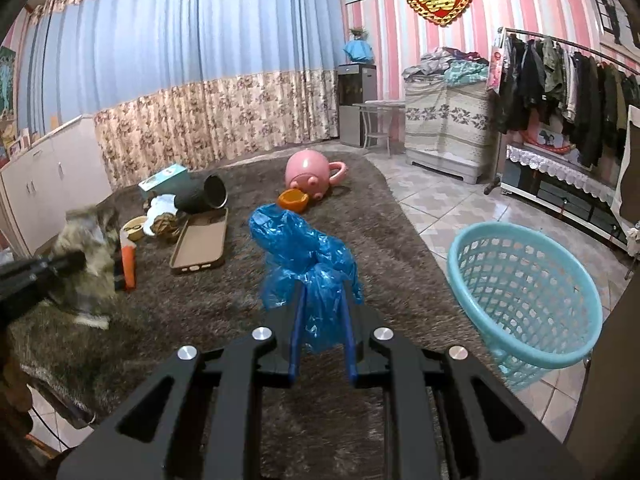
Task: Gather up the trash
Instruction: 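Carry the blue bag and snack wrapper in both tools over the light-blue basket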
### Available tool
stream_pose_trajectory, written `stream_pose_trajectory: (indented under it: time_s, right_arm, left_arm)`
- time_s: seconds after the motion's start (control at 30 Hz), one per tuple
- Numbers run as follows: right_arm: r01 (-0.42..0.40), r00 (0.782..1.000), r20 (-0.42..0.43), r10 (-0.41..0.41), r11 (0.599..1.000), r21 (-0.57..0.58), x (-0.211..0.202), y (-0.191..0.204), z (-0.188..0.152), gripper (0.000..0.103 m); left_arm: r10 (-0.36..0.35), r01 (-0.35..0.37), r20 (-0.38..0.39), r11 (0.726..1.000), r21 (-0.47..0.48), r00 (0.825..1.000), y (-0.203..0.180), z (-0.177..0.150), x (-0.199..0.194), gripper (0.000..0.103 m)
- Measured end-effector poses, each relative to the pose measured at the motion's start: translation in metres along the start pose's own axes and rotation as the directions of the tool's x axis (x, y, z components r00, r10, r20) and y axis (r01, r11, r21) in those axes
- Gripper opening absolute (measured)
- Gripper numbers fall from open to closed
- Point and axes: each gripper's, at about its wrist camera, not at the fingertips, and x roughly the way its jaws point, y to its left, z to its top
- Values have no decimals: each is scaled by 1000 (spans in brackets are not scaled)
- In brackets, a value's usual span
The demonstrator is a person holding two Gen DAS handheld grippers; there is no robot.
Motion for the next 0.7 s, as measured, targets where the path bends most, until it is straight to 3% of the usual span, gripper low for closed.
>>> stream_pose_trajectory:
  time_s: [0.1, 0.27, 0.5, 0.7]
  right_arm:
    - [20, 1000, 24, -20, 1000, -1, -4, -2, 2, 17]
    - [65, 993, 95, -67, 998, 26, -22, -17, 10, 17]
    - [116, 981, 136, -138, 981, 156, -37, -73, 29, 17]
    - [163, 973, 131, -190, 967, 195, -42, -124, 46, 17]
  left_arm:
    - [20, -21, 38, 999, 26, 999, -8, 10, 3, 9]
    - [-6, 4, 80, 1000, 19, 997, -19, 33, 12, 9]
    - [-61, 56, 156, 998, 37, 986, -48, 75, 24, 9]
    - [-129, 117, 196, 991, 71, 972, -85, 107, 37, 8]
